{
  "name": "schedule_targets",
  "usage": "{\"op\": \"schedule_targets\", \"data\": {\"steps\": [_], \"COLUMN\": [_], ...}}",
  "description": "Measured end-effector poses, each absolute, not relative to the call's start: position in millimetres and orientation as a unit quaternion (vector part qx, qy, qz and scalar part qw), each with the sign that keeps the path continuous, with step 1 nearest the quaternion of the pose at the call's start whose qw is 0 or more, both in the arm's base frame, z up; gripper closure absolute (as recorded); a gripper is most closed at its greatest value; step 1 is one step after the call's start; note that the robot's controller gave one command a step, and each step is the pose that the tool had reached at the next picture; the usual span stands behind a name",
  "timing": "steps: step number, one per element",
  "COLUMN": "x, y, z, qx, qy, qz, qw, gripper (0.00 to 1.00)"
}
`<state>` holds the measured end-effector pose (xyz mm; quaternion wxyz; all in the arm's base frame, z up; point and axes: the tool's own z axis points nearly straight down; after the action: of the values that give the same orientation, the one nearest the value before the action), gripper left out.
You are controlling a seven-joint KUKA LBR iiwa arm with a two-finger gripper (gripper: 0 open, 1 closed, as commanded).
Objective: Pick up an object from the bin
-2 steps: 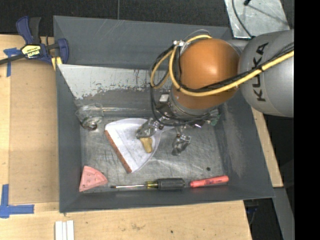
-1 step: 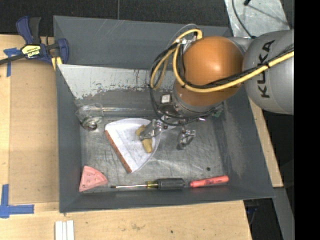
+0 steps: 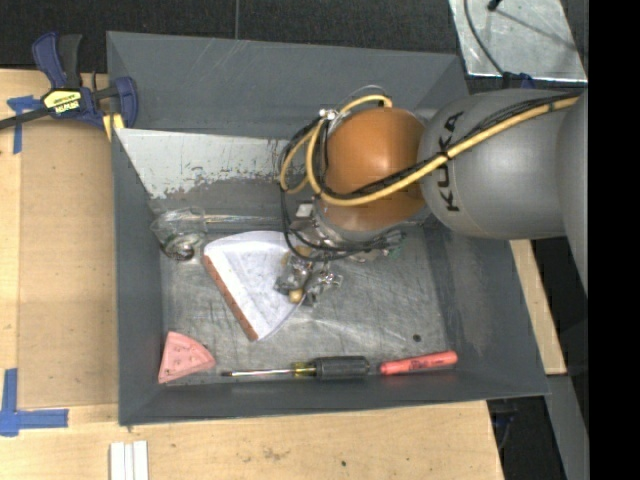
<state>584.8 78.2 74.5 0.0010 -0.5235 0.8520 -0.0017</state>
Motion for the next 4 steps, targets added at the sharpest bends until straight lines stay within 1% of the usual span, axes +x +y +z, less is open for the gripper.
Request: {"op": "schedule_targets", "data": {"steps": [4], "x": [584.9], "y": [78.2], "z": [74.5], "qx": [-0.522], "qy": [0.853], "qz": [-0.001], "qw": [0.0], "gripper": [1.0]}}
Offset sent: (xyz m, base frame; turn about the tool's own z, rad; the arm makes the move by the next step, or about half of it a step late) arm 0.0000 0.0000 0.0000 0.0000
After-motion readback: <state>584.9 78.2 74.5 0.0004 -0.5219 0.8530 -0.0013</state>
